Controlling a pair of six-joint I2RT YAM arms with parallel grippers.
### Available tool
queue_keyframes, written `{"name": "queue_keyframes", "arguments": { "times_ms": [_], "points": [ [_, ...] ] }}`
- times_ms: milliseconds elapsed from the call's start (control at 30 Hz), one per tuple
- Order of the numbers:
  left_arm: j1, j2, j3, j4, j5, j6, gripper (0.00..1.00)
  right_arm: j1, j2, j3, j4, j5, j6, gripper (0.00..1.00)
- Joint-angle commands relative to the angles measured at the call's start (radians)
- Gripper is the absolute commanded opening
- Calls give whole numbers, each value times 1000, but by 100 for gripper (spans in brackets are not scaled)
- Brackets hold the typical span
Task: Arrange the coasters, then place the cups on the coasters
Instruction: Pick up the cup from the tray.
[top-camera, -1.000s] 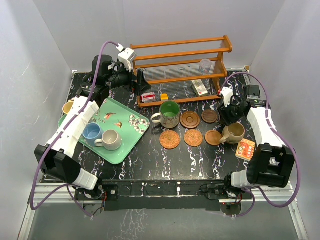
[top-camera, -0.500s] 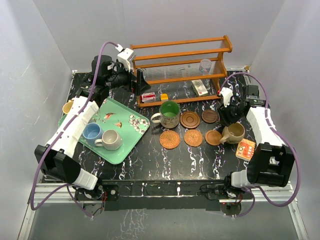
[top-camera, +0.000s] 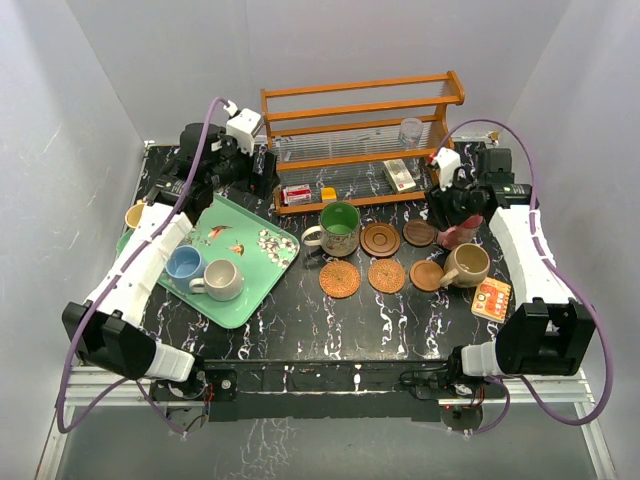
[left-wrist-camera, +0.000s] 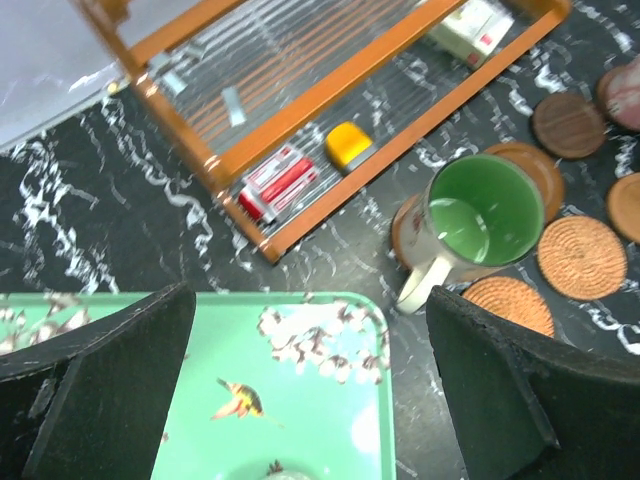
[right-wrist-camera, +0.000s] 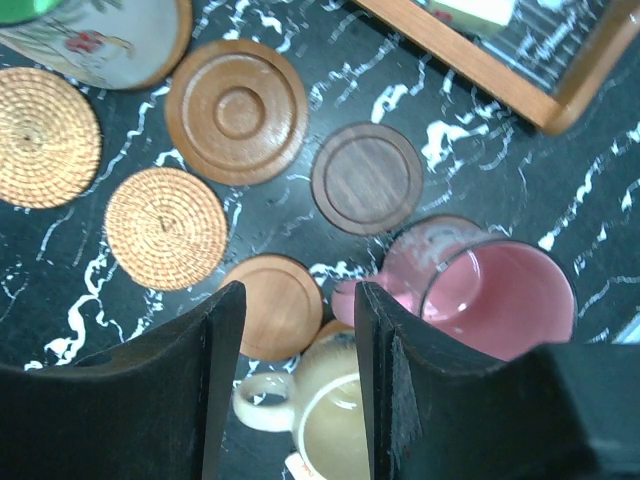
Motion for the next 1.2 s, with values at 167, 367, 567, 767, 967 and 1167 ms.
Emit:
{"name": "queue_keyframes", "arguments": {
  "times_ms": [167, 367, 567, 767, 967, 1167],
  "points": [
    [156, -95, -80, -136, -68, 69, 99, 172, -30, 17, 129, 10, 122, 46],
    [298, -109, -100, -279, 25, 115, 99, 194, -41, 18, 133, -22, 133, 47],
    [312, -88, -101, -512, 134, 311, 97, 204, -47, 22, 107, -61, 136, 48],
    [311, -30, -116, -721, 172, 599, 90, 208, -69, 0, 91, -69, 132, 48],
    [307, 15, -198, -696, 102, 752, 80, 209, -101, -42, 96, -68, 128, 49],
    [291, 54, -268, -644, 94, 855, 66, 209, -119, -64, 97, -55, 124, 49]
  ]
}}
